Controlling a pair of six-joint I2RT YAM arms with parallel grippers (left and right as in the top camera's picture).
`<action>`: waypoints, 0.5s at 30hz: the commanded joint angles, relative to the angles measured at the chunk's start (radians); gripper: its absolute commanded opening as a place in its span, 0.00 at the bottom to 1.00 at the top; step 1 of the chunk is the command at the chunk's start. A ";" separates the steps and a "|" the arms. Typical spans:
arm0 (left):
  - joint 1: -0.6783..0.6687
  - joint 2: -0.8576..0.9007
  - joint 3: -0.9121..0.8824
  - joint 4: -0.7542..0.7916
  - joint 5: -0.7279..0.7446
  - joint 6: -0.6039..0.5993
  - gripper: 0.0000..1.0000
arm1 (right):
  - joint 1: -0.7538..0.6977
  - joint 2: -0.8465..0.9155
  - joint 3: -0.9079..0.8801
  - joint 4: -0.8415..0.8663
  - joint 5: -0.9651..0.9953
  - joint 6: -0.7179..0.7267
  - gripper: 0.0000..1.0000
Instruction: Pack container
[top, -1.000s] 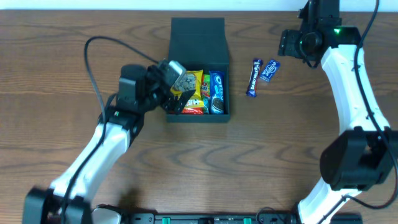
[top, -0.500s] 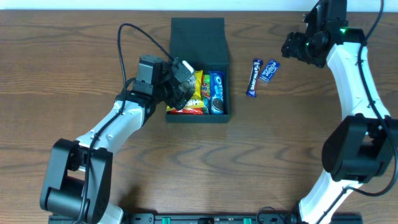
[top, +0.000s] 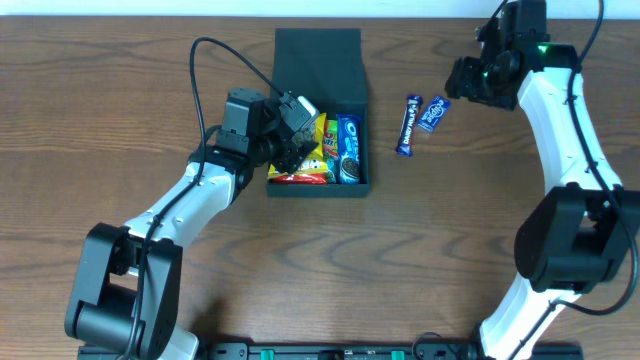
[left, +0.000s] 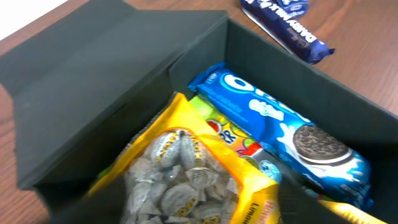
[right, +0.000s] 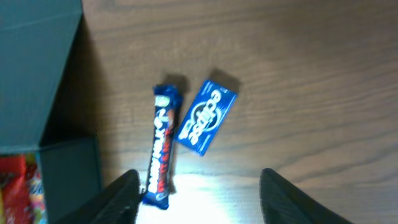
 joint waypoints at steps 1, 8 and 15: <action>-0.005 -0.026 0.026 -0.003 0.047 -0.023 0.06 | 0.015 -0.001 -0.007 -0.024 -0.028 -0.023 0.57; -0.010 -0.022 0.026 -0.066 0.034 0.024 0.05 | 0.080 0.010 -0.009 -0.059 -0.028 0.001 0.54; -0.010 -0.021 0.026 -0.150 0.002 0.091 0.06 | 0.132 0.080 -0.010 -0.052 -0.022 0.064 0.52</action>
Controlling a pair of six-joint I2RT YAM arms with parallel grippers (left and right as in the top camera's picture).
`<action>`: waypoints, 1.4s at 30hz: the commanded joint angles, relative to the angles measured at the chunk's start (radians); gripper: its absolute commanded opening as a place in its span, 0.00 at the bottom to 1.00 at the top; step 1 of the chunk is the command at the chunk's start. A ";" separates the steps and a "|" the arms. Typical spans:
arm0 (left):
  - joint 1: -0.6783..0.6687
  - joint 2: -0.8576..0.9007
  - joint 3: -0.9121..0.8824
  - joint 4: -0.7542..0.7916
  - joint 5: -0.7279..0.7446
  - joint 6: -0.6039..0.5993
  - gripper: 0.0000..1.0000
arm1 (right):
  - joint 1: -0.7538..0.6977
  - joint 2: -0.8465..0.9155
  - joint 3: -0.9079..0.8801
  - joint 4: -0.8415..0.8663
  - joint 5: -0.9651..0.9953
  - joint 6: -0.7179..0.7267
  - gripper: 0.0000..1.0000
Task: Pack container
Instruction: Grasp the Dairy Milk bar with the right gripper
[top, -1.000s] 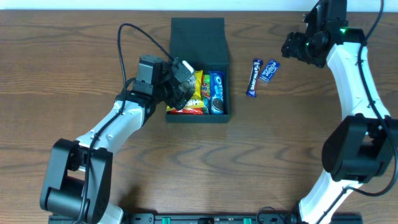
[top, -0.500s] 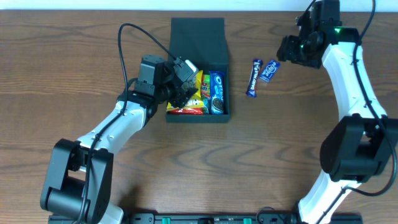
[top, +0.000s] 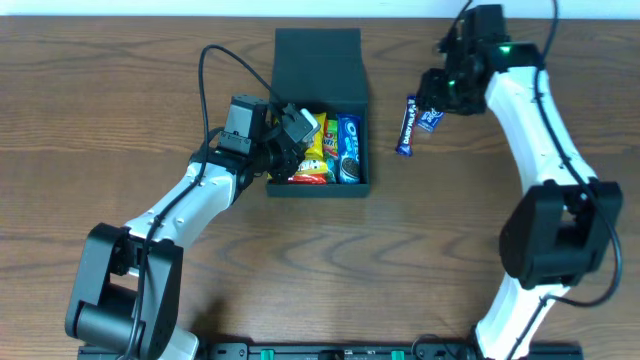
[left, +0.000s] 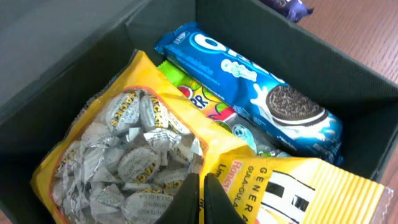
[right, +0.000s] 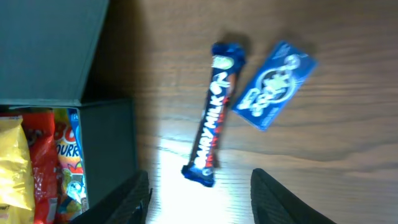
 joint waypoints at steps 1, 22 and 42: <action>-0.004 -0.019 0.025 -0.025 -0.036 0.049 0.06 | 0.011 0.049 -0.009 0.002 -0.001 0.039 0.52; -0.004 0.026 0.024 -0.064 -0.060 0.062 0.06 | 0.071 0.226 -0.009 0.058 0.092 0.134 0.44; -0.004 0.026 0.024 -0.092 -0.060 0.062 0.06 | 0.071 0.253 0.031 0.037 0.127 0.146 0.08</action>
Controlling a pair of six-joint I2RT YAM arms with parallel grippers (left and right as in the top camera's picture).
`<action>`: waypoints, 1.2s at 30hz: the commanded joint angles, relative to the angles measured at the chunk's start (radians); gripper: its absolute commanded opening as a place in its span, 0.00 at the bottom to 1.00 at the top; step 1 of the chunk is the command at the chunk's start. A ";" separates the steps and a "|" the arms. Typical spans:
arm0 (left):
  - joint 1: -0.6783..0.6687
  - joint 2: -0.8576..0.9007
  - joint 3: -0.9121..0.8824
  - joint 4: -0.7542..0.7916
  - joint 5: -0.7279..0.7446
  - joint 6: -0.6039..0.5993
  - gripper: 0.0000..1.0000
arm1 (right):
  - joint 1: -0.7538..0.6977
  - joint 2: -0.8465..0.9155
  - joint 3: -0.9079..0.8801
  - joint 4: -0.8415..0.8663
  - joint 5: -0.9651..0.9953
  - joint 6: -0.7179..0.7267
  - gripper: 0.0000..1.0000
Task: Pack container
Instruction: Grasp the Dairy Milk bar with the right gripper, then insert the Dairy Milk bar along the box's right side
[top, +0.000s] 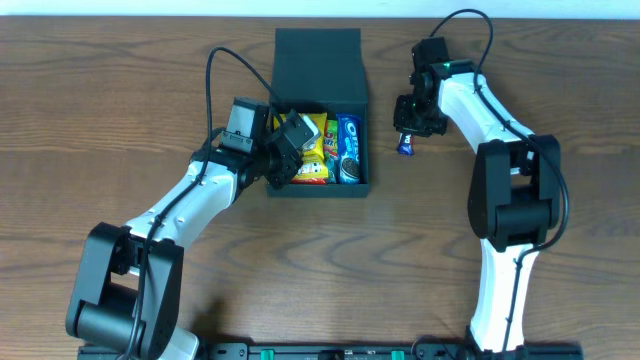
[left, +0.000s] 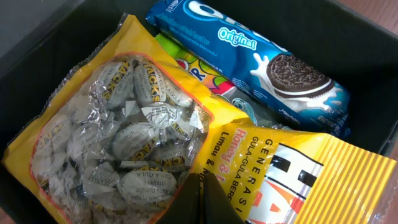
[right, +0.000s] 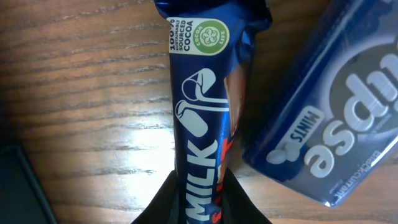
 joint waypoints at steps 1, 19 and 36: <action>0.000 0.022 0.012 -0.010 -0.023 0.011 0.06 | 0.004 -0.010 0.056 -0.063 0.006 0.003 0.07; 0.000 0.022 0.012 -0.003 -0.023 0.011 0.06 | 0.202 -0.220 0.151 -0.327 -0.178 -0.094 0.07; 0.000 0.022 0.012 -0.003 -0.022 0.011 0.06 | 0.283 -0.220 0.048 -0.252 -0.083 0.030 0.61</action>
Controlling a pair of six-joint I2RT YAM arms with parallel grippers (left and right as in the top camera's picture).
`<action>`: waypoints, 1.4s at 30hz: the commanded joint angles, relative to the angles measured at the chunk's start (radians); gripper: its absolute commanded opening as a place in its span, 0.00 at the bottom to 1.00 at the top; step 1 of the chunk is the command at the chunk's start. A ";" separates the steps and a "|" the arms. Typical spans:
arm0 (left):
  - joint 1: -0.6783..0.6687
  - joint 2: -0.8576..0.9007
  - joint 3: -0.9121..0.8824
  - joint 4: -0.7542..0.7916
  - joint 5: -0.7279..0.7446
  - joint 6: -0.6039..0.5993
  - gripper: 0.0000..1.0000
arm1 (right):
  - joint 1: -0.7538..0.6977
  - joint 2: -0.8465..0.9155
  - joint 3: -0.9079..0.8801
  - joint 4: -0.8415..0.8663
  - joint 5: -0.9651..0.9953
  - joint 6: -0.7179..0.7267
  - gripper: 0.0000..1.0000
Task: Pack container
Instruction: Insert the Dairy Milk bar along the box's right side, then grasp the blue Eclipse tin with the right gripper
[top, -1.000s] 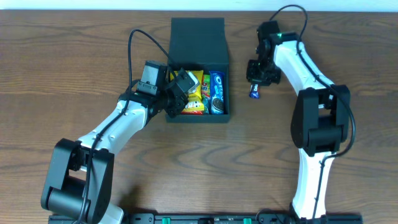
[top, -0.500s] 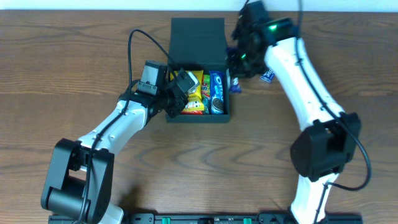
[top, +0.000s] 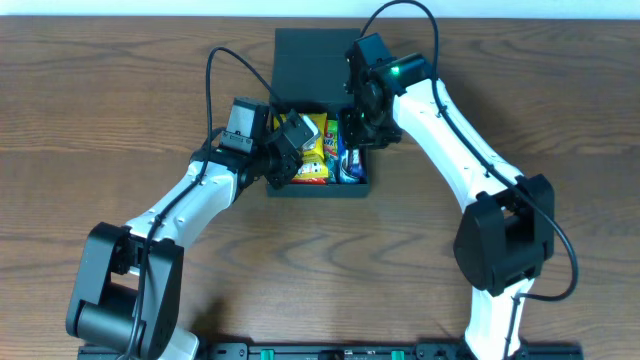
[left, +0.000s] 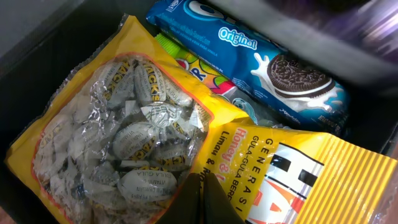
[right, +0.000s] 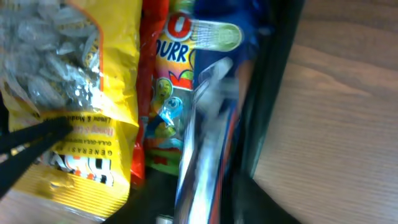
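The black box (top: 318, 189) stands mid-table with its lid (top: 316, 60) folded back behind it. Inside lie a yellow bag of wrapped sweets (left: 124, 124), a blue Oreo pack (left: 249, 56), a colourful fruit-sweet pack (right: 174, 81) and a red packet (right: 148, 74). My right gripper (top: 358, 125) hangs over the box's right side, shut on a dark blue chocolate bar (right: 208, 124), which is blurred and points down along the right wall. My left gripper (left: 202, 193) is shut, its tips resting on the yellow bag at the box's left side.
Both arms meet over the box, the left fingers (right: 25, 149) lying close to the bar. Bare wooden table (top: 520, 90) lies right of the box. Black cables loop above both arms near the lid.
My right gripper was shut on the chocolate bar on the table right of the box, beside a blue gum pack. It now holds the bar over the box's right side. The left gripper has not moved.
My right gripper was open high above the bar and gum pack, then lower and nearer them, then shut on the bar, and now it holds the bar over the box. My left gripper came down shut onto the yellow bag and has stayed there.
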 joint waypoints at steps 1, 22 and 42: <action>0.000 0.022 0.012 -0.003 -0.021 0.011 0.06 | 0.003 0.000 -0.004 0.005 0.014 0.010 0.68; 0.000 0.022 0.012 -0.004 -0.021 0.010 0.06 | -0.346 0.134 0.016 0.267 0.222 0.164 0.76; 0.000 0.022 0.012 -0.004 -0.021 0.010 0.06 | -0.353 0.288 0.016 0.330 0.283 0.213 0.64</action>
